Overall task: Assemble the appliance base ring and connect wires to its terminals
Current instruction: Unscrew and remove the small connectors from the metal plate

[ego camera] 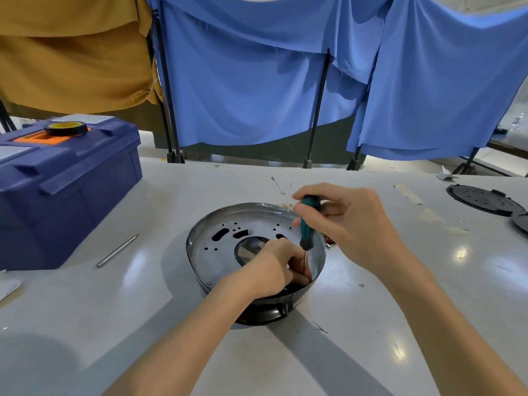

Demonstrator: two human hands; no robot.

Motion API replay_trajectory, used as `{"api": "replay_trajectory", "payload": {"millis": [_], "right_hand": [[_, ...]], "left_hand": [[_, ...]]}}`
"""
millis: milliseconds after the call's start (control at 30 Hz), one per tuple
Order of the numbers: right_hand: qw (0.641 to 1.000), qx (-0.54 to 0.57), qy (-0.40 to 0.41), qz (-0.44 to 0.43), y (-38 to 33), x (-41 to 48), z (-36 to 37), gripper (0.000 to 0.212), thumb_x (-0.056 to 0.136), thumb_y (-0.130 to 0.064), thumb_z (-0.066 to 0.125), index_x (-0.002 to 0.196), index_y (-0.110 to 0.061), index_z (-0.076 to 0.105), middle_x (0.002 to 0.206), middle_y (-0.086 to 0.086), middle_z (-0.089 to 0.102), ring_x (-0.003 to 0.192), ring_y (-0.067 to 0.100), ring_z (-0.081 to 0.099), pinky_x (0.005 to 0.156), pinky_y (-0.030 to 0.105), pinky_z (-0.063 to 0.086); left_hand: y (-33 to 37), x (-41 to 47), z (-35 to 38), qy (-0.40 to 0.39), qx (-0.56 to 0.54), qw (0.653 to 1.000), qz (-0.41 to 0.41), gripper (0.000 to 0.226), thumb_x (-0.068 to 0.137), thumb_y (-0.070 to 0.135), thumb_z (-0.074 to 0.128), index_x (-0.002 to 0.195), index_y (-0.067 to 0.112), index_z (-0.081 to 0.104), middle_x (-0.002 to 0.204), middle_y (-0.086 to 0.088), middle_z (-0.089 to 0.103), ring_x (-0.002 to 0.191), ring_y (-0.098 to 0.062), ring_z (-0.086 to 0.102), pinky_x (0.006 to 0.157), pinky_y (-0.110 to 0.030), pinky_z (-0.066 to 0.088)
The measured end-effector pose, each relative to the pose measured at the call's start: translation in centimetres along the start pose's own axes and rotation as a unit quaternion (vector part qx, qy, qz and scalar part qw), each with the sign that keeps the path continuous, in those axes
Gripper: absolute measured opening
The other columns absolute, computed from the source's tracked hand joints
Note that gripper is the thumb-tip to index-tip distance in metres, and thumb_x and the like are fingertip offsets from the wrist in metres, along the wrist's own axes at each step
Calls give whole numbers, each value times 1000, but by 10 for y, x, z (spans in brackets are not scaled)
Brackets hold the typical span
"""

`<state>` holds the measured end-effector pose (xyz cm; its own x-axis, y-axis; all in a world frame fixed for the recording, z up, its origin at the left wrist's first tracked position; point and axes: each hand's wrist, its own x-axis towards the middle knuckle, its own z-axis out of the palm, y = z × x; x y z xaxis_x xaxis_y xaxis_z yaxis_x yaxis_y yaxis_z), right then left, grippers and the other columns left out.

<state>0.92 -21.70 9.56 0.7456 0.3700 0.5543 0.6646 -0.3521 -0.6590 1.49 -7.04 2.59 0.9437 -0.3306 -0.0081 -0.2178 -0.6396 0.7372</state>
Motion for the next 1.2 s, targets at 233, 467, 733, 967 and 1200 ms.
{"api": "replay_trajectory", "payload": {"millis": [233, 467, 733, 967, 1200], "right_hand": [[980, -98, 158, -77, 9, -5, 11, 14, 81, -15, 76, 75, -11, 65, 60, -5, 57, 55, 18, 59, 57, 21, 52], [969, -97, 210, -89, 15, -5, 19, 16, 82, -16, 69, 69, -12, 60, 58, -7, 50, 58, 15, 46, 53, 23, 46], [959, -86, 262, -70, 21, 1, 33, 22, 82, -15, 67, 64, -8, 55, 53, 4, 43, 52, 18, 38, 49, 23, 35], [935, -115, 328, -74, 21, -1, 45, 28, 85, -14, 65, 63, -1, 54, 51, 10, 42, 49, 25, 36, 48, 33, 33], [908, -155, 378, -95, 17, -5, 53, 26, 85, -12, 64, 63, -2, 54, 52, 4, 36, 54, 22, 30, 50, 17, 25]], "left_hand": [[-8, -4, -6, -17, -93, 995, 11, 27, 86, -4, 62, 75, 19, 69, 86, -7, 71, 72, -15, 61, 67, -23, 48], [-7, -4, -6, -26, -114, 993, -15, 26, 92, -3, 55, 81, 15, 70, 83, -2, 70, 59, -6, 55, 59, -17, 46], [-8, -4, -8, -29, -141, 989, -25, 39, 92, -11, 46, 73, 17, 66, 94, -13, 70, 58, -9, 52, 58, -16, 49], [-7, -1, -5, -17, -134, 990, -30, 37, 90, -7, 54, 71, 21, 67, 86, -6, 71, 73, -21, 61, 78, -38, 56], [-3, -6, -10, -8, -105, 994, 16, 30, 76, -1, 76, 63, 24, 64, 77, -12, 69, 74, -24, 63, 78, -33, 52]]}}
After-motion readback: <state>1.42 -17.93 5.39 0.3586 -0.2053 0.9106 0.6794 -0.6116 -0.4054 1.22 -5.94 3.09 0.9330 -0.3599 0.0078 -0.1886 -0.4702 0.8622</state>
